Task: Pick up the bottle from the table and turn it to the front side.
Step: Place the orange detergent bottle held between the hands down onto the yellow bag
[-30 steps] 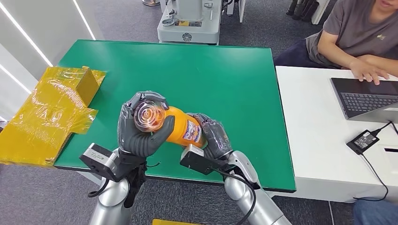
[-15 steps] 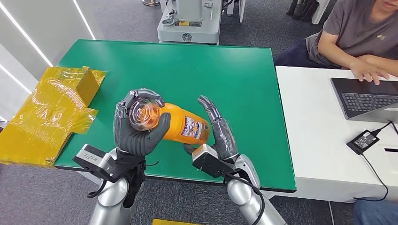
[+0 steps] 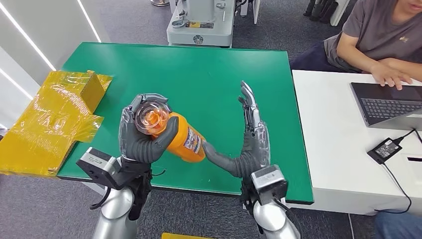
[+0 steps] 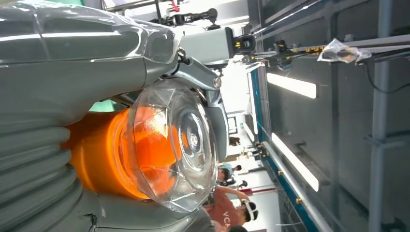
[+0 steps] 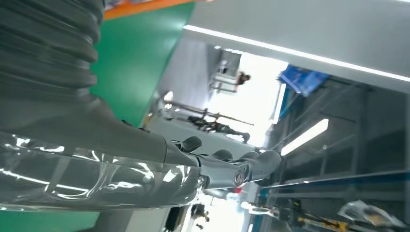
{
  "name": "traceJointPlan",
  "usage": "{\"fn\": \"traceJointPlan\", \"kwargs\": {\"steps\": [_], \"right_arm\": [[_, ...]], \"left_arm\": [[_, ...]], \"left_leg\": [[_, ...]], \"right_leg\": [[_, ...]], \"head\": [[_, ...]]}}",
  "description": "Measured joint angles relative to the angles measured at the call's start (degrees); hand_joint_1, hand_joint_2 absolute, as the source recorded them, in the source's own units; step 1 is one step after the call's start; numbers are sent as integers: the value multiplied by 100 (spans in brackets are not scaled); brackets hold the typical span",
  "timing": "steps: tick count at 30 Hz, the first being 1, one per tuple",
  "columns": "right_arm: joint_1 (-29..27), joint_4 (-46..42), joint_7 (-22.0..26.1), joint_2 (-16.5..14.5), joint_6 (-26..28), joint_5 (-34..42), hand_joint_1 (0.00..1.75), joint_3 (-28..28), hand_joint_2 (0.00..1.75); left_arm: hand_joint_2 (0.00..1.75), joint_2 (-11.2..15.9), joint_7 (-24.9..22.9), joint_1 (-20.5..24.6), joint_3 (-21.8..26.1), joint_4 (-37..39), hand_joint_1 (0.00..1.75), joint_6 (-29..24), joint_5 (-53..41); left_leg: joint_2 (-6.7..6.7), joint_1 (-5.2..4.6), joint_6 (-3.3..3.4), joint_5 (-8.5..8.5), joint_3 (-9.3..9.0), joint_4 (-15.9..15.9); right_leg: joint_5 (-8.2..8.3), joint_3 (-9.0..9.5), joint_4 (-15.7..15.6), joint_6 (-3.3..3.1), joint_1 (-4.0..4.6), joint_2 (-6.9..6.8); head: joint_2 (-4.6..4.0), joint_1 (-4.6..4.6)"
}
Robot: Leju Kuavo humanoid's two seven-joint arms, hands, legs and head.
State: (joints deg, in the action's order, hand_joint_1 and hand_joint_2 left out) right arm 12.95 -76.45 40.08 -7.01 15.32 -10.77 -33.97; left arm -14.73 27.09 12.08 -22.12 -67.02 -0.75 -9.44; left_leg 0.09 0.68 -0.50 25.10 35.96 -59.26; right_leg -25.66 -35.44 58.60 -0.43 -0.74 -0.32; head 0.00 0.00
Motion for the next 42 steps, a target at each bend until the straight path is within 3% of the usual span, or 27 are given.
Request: {"fn": "traceJointPlan", "kwargs": {"steps": [14, 21, 27, 35, 42], "right_arm": [[-219, -887, 14, 226, 266, 275, 0, -398, 175], [-265, -946, 14, 328, 369, 309, 0, -491, 175], [-284, -945, 14, 379, 481, 391, 0, -582, 175], [-445, -952, 14, 430, 535, 453, 0, -645, 175], [-526, -1001, 14, 445, 358, 376, 0, -644, 175]], "left_arm": [[175, 147, -25, 20, 78, -72, 175, -215, -416], [175, 498, -200, 233, 240, -245, 175, -316, -846], [175, 1015, -242, 685, 252, -111, 175, -645, -1855], [175, 1915, -104, 1626, -53, 1152, 175, -1146, -3347], [175, 2198, -422, 2233, -605, 2556, 175, -1562, -4259]], "left_leg": [[0, 0, 0, 0, 0, 0], [0, 1, -1, -1, -1, 1], [0, 1, -3, -3, -2, 1], [5, 2, -12, -9, -6, 2], [10, 1, -12, -8, -7, 2]], "right_leg": [[0, 1, 0, 0, 0, 0], [0, 1, 2, 0, 1, 0], [0, 1, 3, -1, 1, 0], [3, 0, 6, -4, 1, 7], [3, -1, 6, -5, 0, 13]], "head": [[0, -1], [0, -2], [0, -1], [0, -1], [0, -1]]}}
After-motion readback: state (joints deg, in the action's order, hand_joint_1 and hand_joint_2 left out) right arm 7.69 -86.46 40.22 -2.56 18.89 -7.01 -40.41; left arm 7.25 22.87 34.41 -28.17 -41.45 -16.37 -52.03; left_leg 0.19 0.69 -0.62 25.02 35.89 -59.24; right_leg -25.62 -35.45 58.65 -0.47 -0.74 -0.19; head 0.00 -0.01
